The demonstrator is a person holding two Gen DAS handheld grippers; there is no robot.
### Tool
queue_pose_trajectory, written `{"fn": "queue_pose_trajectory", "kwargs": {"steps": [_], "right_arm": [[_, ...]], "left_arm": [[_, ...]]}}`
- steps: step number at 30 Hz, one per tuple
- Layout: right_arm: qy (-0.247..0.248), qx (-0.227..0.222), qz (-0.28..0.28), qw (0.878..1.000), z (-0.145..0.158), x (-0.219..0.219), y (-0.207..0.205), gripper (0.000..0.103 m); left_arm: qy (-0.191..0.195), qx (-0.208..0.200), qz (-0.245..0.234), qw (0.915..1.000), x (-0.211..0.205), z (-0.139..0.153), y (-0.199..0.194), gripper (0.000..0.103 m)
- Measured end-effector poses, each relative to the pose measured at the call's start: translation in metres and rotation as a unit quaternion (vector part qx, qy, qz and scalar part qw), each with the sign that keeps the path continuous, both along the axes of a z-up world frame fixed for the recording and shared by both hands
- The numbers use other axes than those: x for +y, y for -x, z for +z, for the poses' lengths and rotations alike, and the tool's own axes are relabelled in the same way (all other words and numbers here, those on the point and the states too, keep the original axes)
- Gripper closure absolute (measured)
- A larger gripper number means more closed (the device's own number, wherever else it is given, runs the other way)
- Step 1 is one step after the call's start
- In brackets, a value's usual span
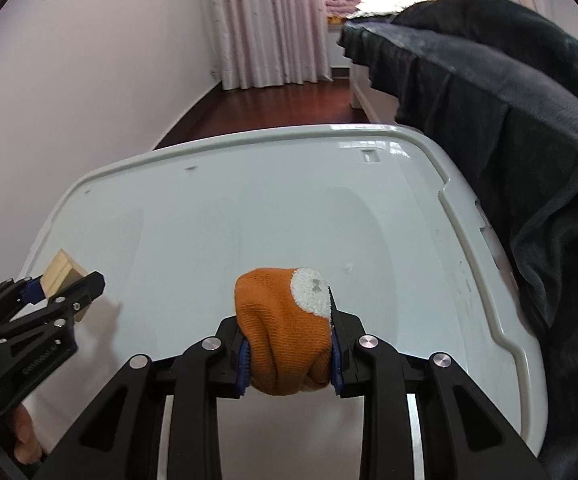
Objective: Collect trash
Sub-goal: 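Carry the block and orange sock over the bucket and open both tools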
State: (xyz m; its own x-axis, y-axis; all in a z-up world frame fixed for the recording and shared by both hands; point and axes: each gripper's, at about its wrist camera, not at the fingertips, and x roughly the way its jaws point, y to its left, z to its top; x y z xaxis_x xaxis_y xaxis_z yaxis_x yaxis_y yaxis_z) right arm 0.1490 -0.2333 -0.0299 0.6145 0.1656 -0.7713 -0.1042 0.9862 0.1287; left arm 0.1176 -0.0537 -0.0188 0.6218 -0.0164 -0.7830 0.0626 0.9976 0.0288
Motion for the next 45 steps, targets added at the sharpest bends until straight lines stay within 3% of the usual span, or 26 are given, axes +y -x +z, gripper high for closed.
{"fn": "queue_pose_trajectory", "kwargs": {"steps": [14,25,36,45], "right_arm": [[-0.004,-0.035,0.121,0.992,0.045,0.021,0.154,0.074],[-0.011,-0.024,0.186,0.982,0.056,0.028,0.247,0.074],[0.012,0.021,0.243,0.970,0.038,0.048,0.276,0.073],[0.018,0.118,0.235,0.965,-0.017,0.057,0.245,0.073]], "left_arm": [[0.049,0.016,0.031,0.9982,0.035,0.023,0.140,0.060],[0.034,0.044,0.001,0.9985,0.033,0.023,0.217,0.060],[0.026,0.128,-0.027,0.9911,0.023,-0.012,0.245,0.060],[0.020,0.207,-0.026,0.9778,0.025,-0.059,0.222,0.060]]}}
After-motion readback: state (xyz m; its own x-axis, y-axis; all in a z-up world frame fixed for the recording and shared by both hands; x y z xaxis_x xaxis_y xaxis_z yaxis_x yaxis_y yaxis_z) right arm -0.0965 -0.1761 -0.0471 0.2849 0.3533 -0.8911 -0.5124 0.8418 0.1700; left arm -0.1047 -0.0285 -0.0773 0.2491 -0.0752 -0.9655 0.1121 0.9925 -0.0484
